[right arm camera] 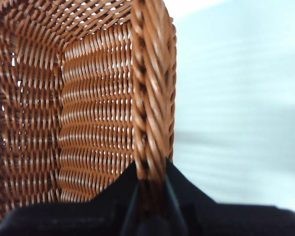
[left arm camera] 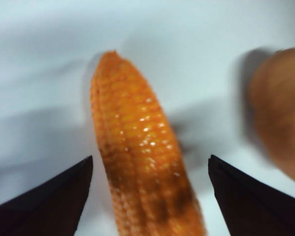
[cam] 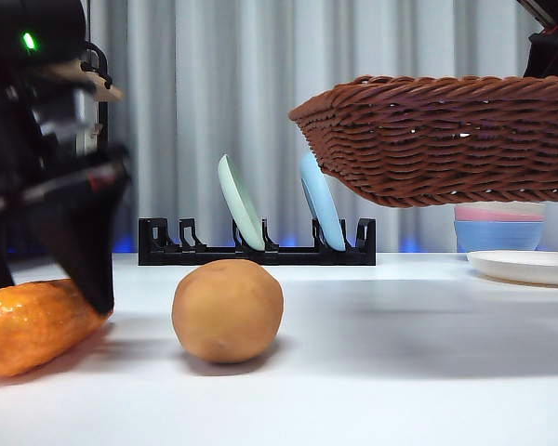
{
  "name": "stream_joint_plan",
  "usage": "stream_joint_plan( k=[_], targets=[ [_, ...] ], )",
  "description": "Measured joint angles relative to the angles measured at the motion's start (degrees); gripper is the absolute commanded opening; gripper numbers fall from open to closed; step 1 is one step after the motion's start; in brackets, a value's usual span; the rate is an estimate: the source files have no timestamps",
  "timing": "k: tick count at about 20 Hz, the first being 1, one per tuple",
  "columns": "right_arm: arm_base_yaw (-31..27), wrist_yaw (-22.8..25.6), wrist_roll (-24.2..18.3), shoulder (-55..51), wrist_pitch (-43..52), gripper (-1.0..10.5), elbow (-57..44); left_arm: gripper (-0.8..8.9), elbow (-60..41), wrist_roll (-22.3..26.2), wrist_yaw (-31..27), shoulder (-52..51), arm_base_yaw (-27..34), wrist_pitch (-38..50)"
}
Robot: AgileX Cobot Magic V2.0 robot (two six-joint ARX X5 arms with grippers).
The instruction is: Pick up the basket,pick up the corn from the table,pick up the potato from the table,pick up the cucumber from the table,put all items into the basket
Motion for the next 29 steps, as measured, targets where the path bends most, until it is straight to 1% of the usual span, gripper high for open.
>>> stream_joint_plan(
  k=[1,2,3,4,5,8,10,13,15,16,18,20,22,23,25,29],
  targets=[
    [0.0,0.0,0.0,0.0,0.0,-0.2,0.0,3.94,0.1,0.3,-0.2,1.8,0.0,0.7],
    [0.0,0.0,0.0,0.0,0.0,-0.2,0.0,3.46,0.3,0.3,-0.2,2.6,0.0,2.7],
    [0.0,0.0,0.0,0.0,0.0,-0.2,0.0,2.34,0.6,0.5,-0.3,3.4,0.0,3.8],
    [0.0,0.0,0.0,0.0,0.0,-0.2,0.0,0.64,0.7,0.8,-0.6,3.8,0.0,4.5],
    [0.0,0.0,0.0,0.0,0.0,-0.2,0.0,-0.18,0.7,1.2,-0.6,4.0,0.0,4.6],
    [0.0,0.1,-0.2,0.0,0.1,-0.2,0.0,-0.07,0.5,2.4,-0.1,3.2,0.0,3.8],
    [0.0,0.2,-0.4,0.0,0.1,-0.2,0.0,-0.07,0.5,2.8,1.1,-0.2,0.0,0.8],
    [0.0,1.6,-0.5,0.0,0.4,-0.2,0.0,-0.07,3.7,2.8,7.1,-10.7,0.0,-1.9],
    [0.4,3.0,-0.6,0.0,0.4,-0.2,0.0,-0.07,8.8,1.7,9.7,-18.1,-0.1,0.2],
    [0.7,3.1,-0.6,0.0,0.6,-0.2,0.0,-0.07,11.6,1.2,10.1,-20.9,-0.5,2.5],
    [2.1,3.2,-0.6,0.0,1.6,-0.2,0.0,-0.07,17.2,-0.1,10.2,-22.9,-2.1,7.8],
    [4.2,3.1,-0.6,0.0,1.7,-0.2,0.0,-0.07,20.5,-0.7,10.2,-21.9,-4.6,13.6],
    [6.3,3.2,-0.6,0.0,1.7,-0.2,0.0,-0.07,20.9,-1.1,10.0,-19.1,-7.6,19.7],
    [7.3,3.2,-0.5,0.0,1.8,-0.2,0.0,-0.07,20.9,-1.3,8.9,-16.5,-9.5,21.6],
    [9.0,3.2,-0.4,0.0,2.1,-0.2,0.0,-0.07,20.8,-1.5,5.4,-11.0,-13.0,22.2],
    [11.2,3.2,0.1,0.0,2.1,-0.2,0.0,-0.07,20.8,-0.9,0.4,-0.9,-18.5,22.9]
  ],
)
